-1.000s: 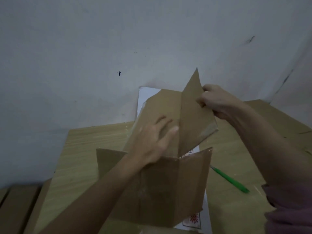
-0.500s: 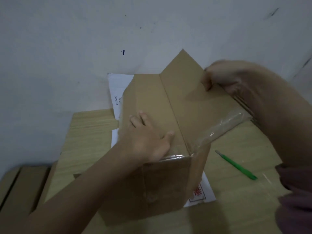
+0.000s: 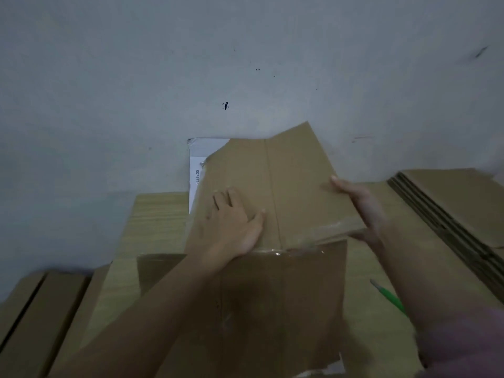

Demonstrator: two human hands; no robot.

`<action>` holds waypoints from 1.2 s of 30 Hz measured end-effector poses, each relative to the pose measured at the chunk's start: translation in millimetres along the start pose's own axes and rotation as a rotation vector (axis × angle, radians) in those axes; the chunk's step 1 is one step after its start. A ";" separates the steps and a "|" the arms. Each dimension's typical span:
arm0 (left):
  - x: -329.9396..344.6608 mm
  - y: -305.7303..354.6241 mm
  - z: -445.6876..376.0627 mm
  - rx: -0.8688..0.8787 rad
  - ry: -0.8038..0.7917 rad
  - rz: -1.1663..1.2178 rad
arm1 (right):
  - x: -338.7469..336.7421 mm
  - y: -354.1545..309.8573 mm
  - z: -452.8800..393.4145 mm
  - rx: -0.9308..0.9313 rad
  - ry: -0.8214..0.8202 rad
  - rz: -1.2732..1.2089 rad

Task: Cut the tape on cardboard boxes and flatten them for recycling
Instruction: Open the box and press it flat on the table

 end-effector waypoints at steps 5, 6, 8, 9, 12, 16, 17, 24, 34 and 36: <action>2.6 2.6 -2.1 -0.005 0.015 0.008 | -18.8 6.4 2.6 -0.001 0.233 0.415; 4.4 3.2 -2.0 -0.010 0.014 0.013 | -23.6 -2.7 1.0 -0.036 0.320 0.620; 11.2 6.5 -1.6 -0.021 0.016 0.023 | -18.4 -18.1 2.8 -0.160 0.447 1.029; 16.7 7.6 -1.4 -0.029 0.021 0.026 | -9.2 -18.3 2.9 -0.195 0.454 1.209; 42.1 -1.1 3.5 -0.056 0.010 -0.035 | 3.7 10.7 -6.1 -0.204 0.407 1.500; 89.9 -38.2 4.5 -0.024 -0.113 -0.130 | -1.1 55.0 -15.3 -0.303 0.418 1.433; 96.5 -50.4 2.6 -0.030 -0.114 -0.124 | -3.8 61.9 -16.0 -0.347 0.431 1.405; 87.1 -130.6 -26.2 -0.385 0.150 0.202 | -44.0 97.3 -27.5 -0.557 0.534 1.121; 105.4 -150.5 -59.2 -0.410 0.392 0.336 | -28.7 137.1 -110.3 -0.305 0.383 1.598; 109.5 -146.2 -59.9 -0.386 0.361 0.252 | -9.1 140.1 -127.8 -0.321 0.308 1.678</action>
Point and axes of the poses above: each hand's wrist, its own z-axis away from the middle knuckle, its own x-axis out of the palm, y = z × x, the point moved 7 cm from there along -z, towards the middle knuckle, and after that the axes turned 4 degrees about -z, right-handed, at the moved point
